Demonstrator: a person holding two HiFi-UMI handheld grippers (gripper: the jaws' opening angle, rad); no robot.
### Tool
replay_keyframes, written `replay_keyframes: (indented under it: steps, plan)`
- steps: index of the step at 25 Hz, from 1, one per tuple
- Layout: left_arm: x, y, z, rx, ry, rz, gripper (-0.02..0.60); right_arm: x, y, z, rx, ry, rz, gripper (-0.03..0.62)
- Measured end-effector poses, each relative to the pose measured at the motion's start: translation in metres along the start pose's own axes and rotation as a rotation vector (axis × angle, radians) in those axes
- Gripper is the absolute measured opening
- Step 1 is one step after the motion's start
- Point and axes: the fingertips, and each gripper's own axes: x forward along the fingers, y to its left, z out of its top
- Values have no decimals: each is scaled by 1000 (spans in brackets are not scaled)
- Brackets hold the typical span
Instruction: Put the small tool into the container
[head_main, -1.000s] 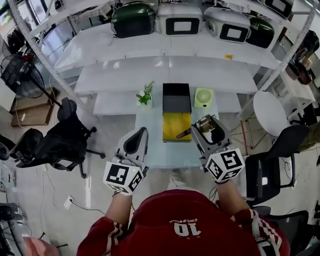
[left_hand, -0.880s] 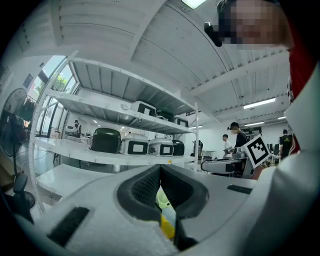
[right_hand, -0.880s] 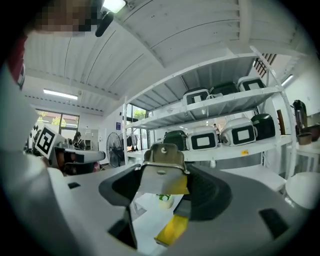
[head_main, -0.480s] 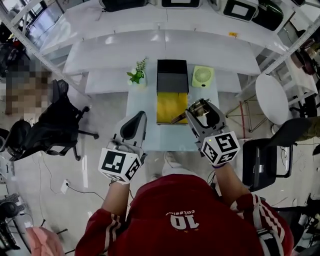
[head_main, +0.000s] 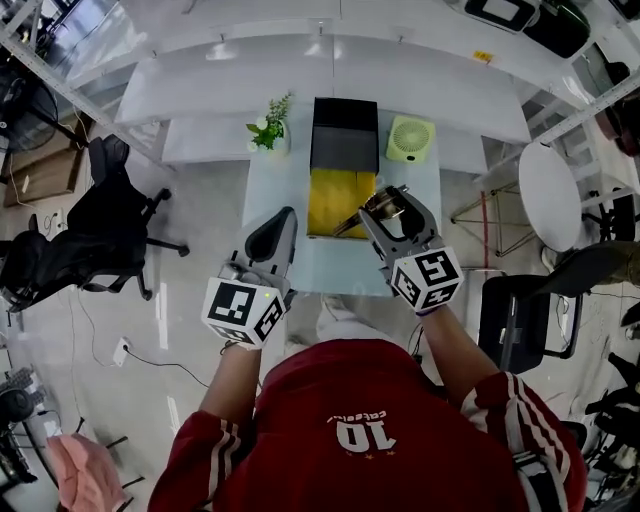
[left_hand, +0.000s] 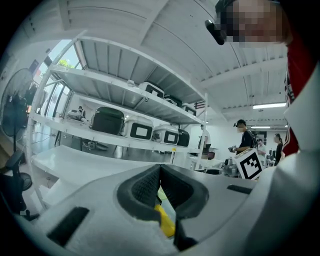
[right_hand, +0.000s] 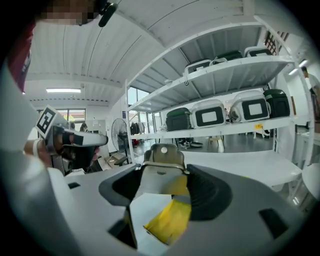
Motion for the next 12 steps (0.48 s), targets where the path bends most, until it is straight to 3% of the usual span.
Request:
replay_keyframes:
  steps: [12]
  plan:
    - [39, 13, -49, 3, 111, 8, -2, 49, -19, -71, -38, 99, 65, 287]
